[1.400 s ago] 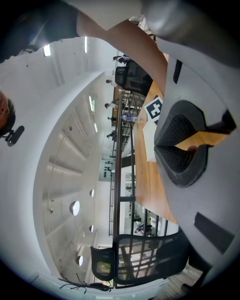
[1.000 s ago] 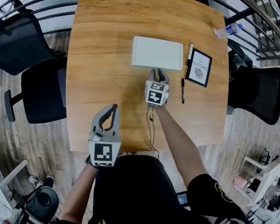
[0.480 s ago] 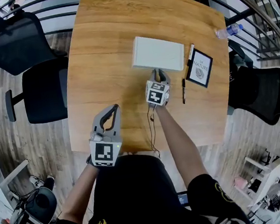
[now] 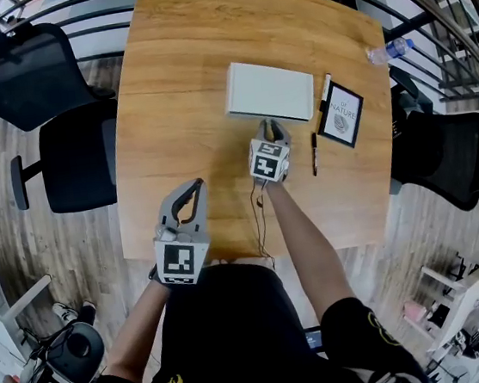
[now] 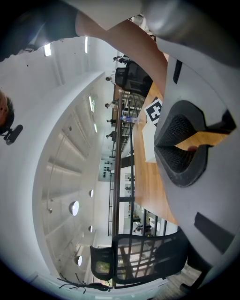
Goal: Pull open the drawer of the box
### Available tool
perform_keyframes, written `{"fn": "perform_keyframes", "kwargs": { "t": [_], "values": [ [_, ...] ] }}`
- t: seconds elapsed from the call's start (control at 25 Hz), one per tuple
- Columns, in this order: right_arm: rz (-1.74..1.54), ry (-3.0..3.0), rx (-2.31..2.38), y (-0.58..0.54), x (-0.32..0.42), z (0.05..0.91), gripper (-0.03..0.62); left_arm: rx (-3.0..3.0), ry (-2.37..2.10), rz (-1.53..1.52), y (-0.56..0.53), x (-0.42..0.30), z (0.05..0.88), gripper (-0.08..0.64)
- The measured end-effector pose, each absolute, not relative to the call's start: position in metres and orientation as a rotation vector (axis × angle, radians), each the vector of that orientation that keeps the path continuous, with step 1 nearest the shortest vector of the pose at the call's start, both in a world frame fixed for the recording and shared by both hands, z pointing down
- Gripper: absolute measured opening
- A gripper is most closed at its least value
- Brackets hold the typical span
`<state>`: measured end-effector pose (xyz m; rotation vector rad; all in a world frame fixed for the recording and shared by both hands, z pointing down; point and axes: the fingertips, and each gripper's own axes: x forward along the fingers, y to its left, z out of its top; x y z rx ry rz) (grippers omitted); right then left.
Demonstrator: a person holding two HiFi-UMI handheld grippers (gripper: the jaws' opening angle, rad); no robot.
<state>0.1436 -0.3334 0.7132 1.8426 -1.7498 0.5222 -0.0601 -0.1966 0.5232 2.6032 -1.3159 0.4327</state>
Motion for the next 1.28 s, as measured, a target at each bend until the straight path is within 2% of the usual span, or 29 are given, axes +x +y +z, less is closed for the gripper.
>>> {"fn": "perform_keyframes", "kwargs": {
  "t": [1.28],
  "values": [
    [0.556, -1.744, 1.806, -0.292, 0.136, 0.713, 0.067, 2.630, -1.289, 0.409, -0.179, -0.054, 0.515, 0.017]
  ]
}}
